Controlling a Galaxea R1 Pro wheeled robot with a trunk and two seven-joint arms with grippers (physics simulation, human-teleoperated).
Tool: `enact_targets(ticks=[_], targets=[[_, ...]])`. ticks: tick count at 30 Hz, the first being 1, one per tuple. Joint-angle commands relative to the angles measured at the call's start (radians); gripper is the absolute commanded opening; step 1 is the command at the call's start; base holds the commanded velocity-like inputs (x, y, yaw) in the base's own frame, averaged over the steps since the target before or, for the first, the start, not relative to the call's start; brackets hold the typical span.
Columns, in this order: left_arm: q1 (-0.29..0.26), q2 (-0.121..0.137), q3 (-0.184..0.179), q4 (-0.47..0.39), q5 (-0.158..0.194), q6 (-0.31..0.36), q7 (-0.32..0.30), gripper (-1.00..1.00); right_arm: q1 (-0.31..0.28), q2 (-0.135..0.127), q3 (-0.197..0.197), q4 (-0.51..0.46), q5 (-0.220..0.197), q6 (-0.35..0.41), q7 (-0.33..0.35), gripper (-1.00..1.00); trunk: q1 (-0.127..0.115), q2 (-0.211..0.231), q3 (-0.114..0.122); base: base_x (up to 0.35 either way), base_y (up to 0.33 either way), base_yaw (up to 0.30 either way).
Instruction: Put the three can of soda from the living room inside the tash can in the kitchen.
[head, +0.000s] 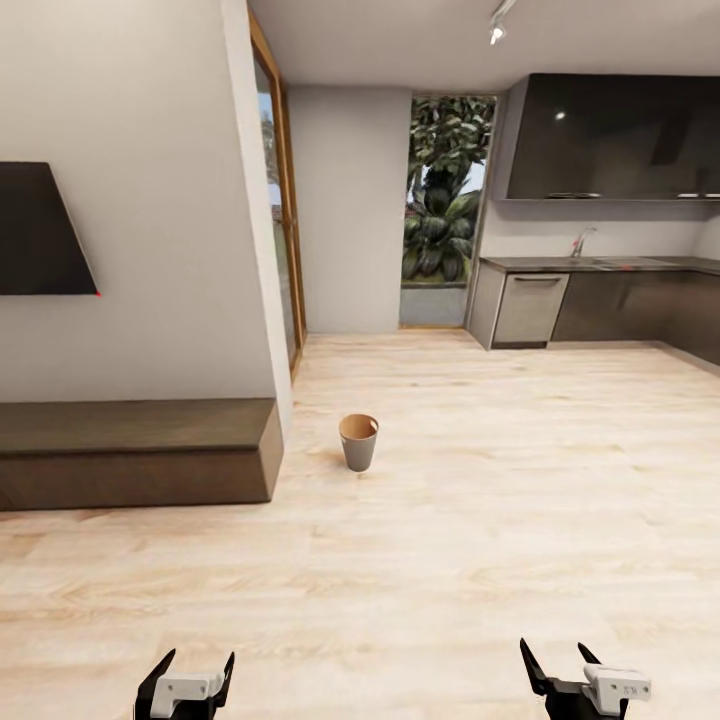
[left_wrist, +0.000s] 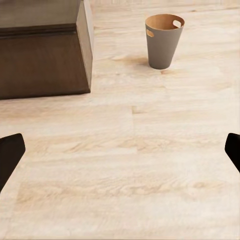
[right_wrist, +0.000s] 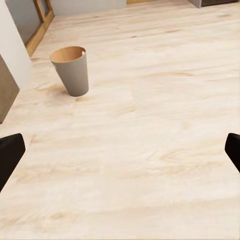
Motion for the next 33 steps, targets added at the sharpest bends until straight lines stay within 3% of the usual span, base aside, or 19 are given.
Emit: enact_targets(ticks=[1,33], targets=[[0.0,0.0,0.0,0.0,0.0,0.0,0.0,1.0,0.0,0.0,0.0,0.0,0.0,0.0,0.0,1.0,0.0,0.0,0.0,0.324,0.0,0.0],[0.0,0.001,0.0,-0.002,0.002,0.0,0.0,1.0,0.0,0.0,0.001,0.0,0.0,-0.001,0.002,1.0,0.0,0.0,0.0,0.324,0.0,0.0]])
